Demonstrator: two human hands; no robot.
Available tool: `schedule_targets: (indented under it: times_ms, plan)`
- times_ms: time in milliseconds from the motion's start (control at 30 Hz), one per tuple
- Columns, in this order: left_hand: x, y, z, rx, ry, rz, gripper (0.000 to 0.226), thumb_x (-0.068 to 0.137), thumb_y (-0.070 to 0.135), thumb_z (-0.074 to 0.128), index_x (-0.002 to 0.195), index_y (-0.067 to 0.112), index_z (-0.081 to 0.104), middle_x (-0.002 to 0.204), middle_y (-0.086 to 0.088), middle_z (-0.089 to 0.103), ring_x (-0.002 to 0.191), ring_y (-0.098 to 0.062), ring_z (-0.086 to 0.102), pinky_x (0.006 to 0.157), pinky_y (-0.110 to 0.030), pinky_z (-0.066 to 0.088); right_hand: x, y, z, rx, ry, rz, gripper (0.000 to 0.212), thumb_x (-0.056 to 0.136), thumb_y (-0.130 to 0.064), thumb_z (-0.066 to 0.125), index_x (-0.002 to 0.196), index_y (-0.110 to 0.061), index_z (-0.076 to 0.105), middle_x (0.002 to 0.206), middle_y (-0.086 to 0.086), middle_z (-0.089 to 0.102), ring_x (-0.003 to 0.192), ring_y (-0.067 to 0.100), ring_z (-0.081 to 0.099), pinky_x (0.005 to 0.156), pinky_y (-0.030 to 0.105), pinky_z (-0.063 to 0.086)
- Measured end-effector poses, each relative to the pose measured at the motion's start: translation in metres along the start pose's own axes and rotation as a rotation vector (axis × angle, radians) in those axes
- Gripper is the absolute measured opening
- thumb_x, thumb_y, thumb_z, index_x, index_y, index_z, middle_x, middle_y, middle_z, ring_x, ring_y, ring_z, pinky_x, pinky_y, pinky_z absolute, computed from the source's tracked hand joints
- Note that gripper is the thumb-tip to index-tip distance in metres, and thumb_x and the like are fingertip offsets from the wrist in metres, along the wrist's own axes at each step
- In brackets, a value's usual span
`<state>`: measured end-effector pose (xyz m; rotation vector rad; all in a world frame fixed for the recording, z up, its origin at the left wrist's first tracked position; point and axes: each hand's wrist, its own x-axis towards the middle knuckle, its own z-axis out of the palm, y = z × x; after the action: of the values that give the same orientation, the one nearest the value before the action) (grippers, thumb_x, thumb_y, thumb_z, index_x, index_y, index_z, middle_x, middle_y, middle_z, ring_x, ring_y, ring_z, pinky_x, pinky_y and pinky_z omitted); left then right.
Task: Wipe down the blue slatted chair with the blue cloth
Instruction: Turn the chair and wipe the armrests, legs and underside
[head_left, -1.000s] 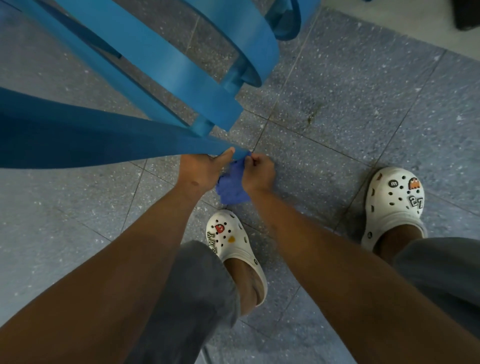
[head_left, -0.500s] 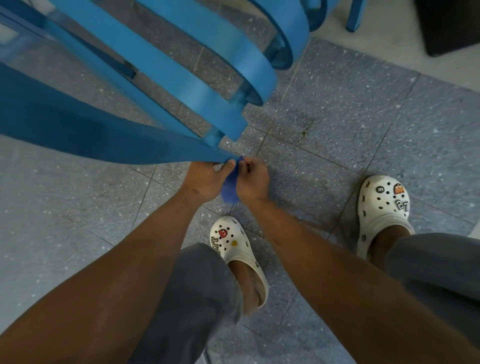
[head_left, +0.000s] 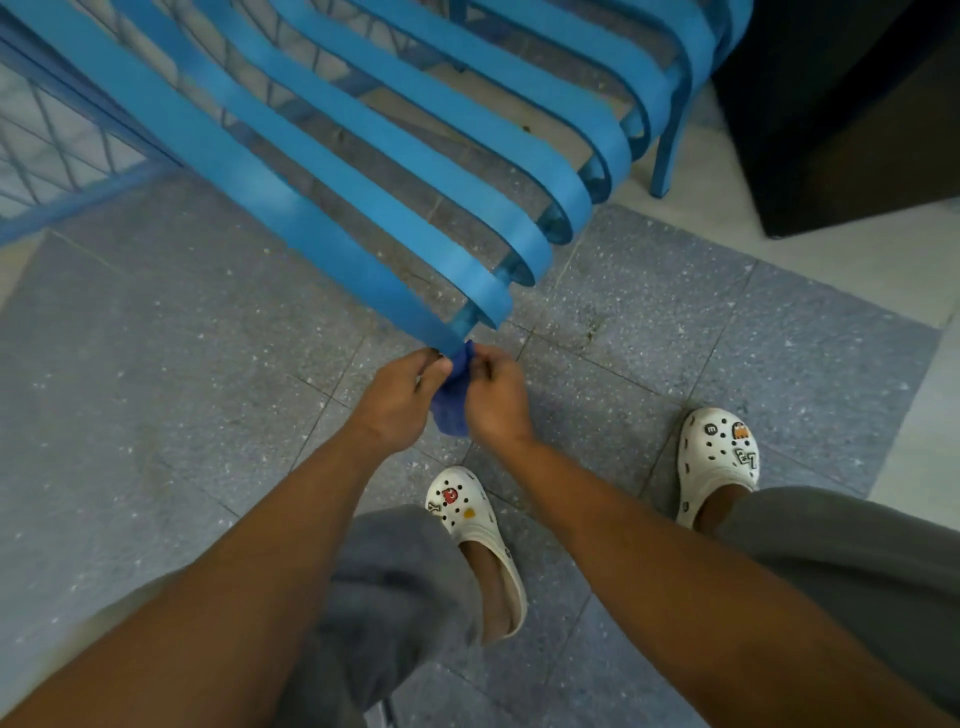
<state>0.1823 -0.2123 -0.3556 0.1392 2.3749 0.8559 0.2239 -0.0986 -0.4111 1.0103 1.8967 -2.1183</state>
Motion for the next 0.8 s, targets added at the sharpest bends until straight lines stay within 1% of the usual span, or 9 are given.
schedule_targets:
  times_ms: [67,133,267,367,467,567,633,733,800]
  plan:
    - [-0.012,0.010,-0.011,0.006,0.003,0.033,0.019,0.107,0.021,0.045,0.100,0.014,0.061,0.090,0.002,0.062,0.077,0.000,0.055,0.063,-0.004,0.037,-0.010,-0.013,-0.001,0.003,-0.007,-0.028,0.024,0.106,-0.012,0.041,0.111,-0.012,0.064,0.100,-0.004,0.066,0.088,-0.001,0.060,0.074,0.005,0.044]
    - [-0.022,0.021,-0.021,0.021,0.041,0.073,0.021,0.108,0.021,0.043,0.095,0.017,0.060,0.087,0.001,0.061,0.076,-0.009,0.055,0.062,-0.007,0.037,-0.023,-0.025,0.002,0.010,0.010,-0.066,0.024,0.106,-0.012,0.042,0.113,-0.012,0.065,0.105,-0.002,0.067,0.094,0.006,0.062,0.081,0.011,0.045]
    - [-0.041,0.037,-0.039,0.020,0.148,0.159,0.024,0.108,0.024,0.043,0.098,0.017,0.064,0.093,-0.001,0.066,0.083,-0.018,0.060,0.067,-0.025,0.037,-0.047,-0.046,0.014,0.052,0.134,-0.134,0.019,0.104,-0.011,0.047,0.109,-0.011,0.065,0.100,-0.001,0.067,0.092,0.010,0.063,0.083,0.023,0.049]
    - [-0.057,0.047,-0.053,-0.036,0.220,0.210,0.036,0.106,0.039,0.040,0.112,0.019,0.069,0.101,0.001,0.072,0.089,-0.013,0.065,0.074,-0.030,0.046,-0.062,-0.061,0.017,0.127,0.174,-0.196,0.016,0.103,-0.008,0.049,0.105,-0.013,0.064,0.100,0.001,0.069,0.092,0.009,0.065,0.084,0.026,0.052]
    - [-0.073,0.060,-0.065,-0.145,0.319,0.200,0.049,0.106,0.051,0.031,0.117,0.022,0.070,0.107,0.007,0.073,0.100,-0.005,0.067,0.087,-0.037,0.056,-0.078,-0.073,0.017,0.148,0.187,-0.282,0.016,0.103,-0.013,0.050,0.107,-0.011,0.065,0.105,0.004,0.071,0.101,0.015,0.067,0.092,0.037,0.055]
    - [-0.083,0.078,-0.076,-0.274,0.408,0.178,0.071,0.099,0.070,0.023,0.113,0.020,0.072,0.104,0.003,0.075,0.099,-0.011,0.070,0.088,-0.047,0.057,-0.092,-0.089,0.013,0.152,0.179,-0.377,0.015,0.104,-0.014,0.050,0.110,-0.013,0.063,0.108,0.000,0.069,0.105,0.012,0.065,0.095,0.038,0.053]
    - [-0.085,0.090,-0.083,-0.342,0.478,0.182,0.067,0.101,0.066,0.027,0.106,0.019,0.075,0.096,-0.003,0.076,0.093,-0.020,0.072,0.084,-0.052,0.058,-0.097,-0.100,0.009,0.135,0.167,-0.445,0.015,0.104,-0.011,0.050,0.113,-0.016,0.062,0.112,-0.001,0.067,0.109,0.011,0.063,0.098,0.039,0.052]
    - [-0.084,0.103,-0.094,-0.373,0.553,0.231,0.055,0.106,0.051,0.037,0.097,0.012,0.076,0.088,-0.001,0.077,0.089,-0.014,0.073,0.084,-0.047,0.059,-0.100,-0.120,0.003,0.070,0.174,-0.576,0.018,0.103,-0.011,0.053,0.117,-0.015,0.064,0.113,0.002,0.064,0.111,0.014,0.062,0.098,0.038,0.052]
    - [-0.083,0.107,-0.101,-0.358,0.570,0.243,0.056,0.105,0.050,0.041,0.092,0.009,0.075,0.083,-0.005,0.075,0.083,-0.018,0.072,0.080,-0.049,0.058,-0.100,-0.137,-0.001,0.022,0.160,-0.699,0.019,0.101,-0.008,0.057,0.116,-0.011,0.067,0.108,0.004,0.063,0.106,0.014,0.062,0.094,0.033,0.052]
